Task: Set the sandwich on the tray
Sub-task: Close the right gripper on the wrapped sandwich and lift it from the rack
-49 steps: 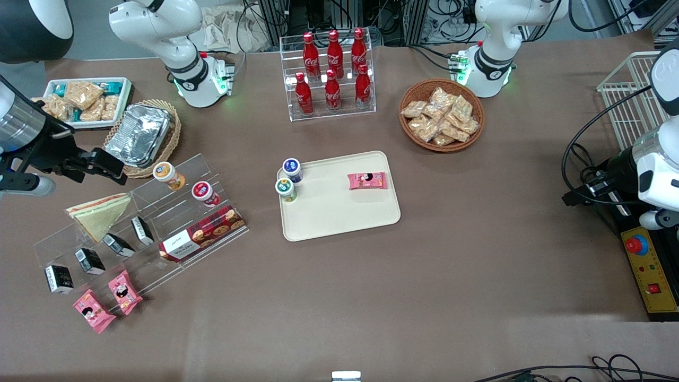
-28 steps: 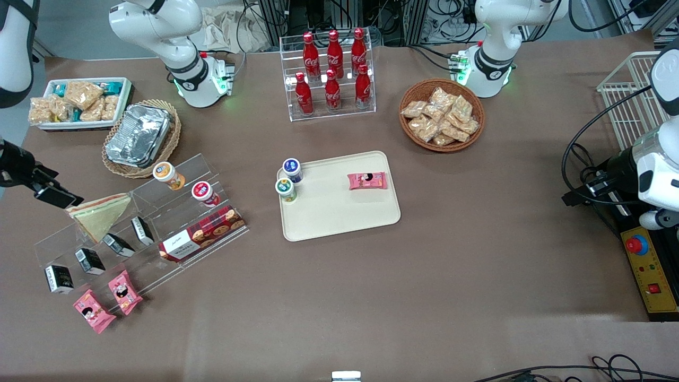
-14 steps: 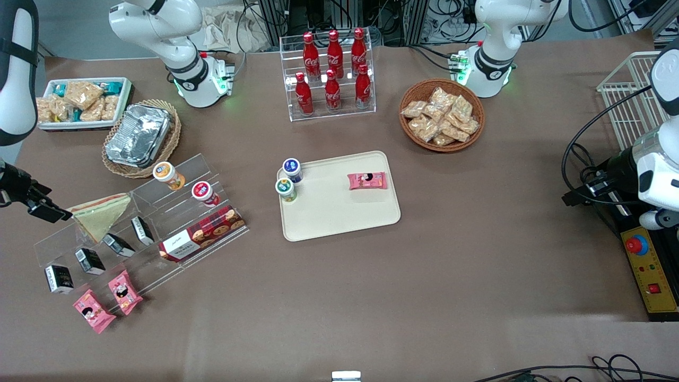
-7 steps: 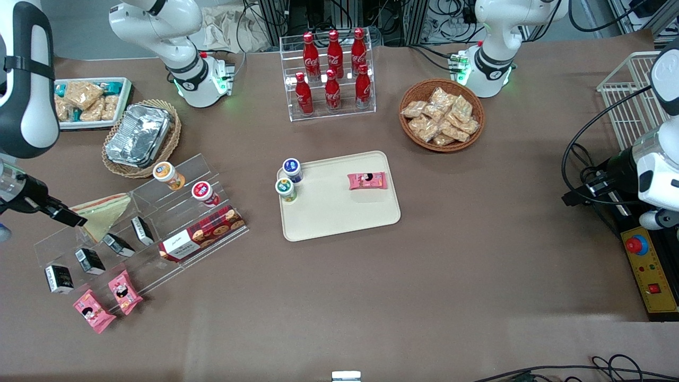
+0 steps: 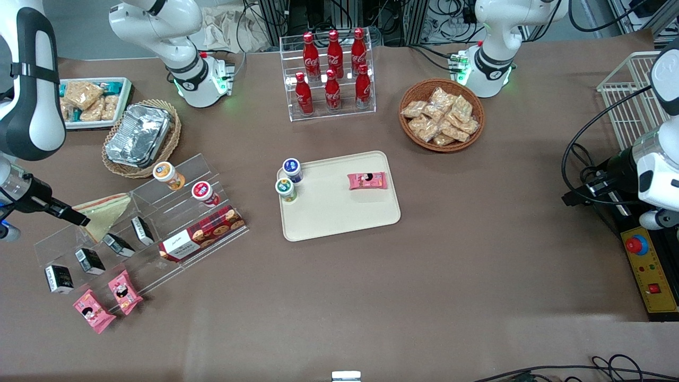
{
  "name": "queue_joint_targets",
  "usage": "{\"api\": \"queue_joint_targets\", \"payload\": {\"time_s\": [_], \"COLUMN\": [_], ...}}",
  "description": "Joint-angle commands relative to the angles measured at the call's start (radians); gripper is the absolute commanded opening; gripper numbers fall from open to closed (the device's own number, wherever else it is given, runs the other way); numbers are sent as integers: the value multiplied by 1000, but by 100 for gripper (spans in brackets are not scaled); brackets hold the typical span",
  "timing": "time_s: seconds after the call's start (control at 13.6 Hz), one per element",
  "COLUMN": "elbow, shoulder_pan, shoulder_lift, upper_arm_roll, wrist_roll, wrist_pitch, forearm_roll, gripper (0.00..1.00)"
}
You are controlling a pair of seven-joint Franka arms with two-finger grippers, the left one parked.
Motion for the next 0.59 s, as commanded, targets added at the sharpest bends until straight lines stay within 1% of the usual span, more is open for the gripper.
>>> {"api": "queue_joint_targets", "payload": {"time_s": [0.0,0.07,0.15,0.22,0.29,0.51], "elbow": [-41,-41,-42,-42,-42,-44], "shoulder_pan": [-8,-6,-6,-6,-6,-6], "shoulder_lift": [-15,-9,-4,5,16,57], "upper_arm_roll": [-14,-22,-25,-25,-26,-26], "wrist_roll": [-21,-21,-19,-21,-21,-19], "wrist_pitch": [49,58,61,67,83,113], "forearm_roll": [2,5,20,49,60,61], "gripper": [100,100,100,100,100,99]}}
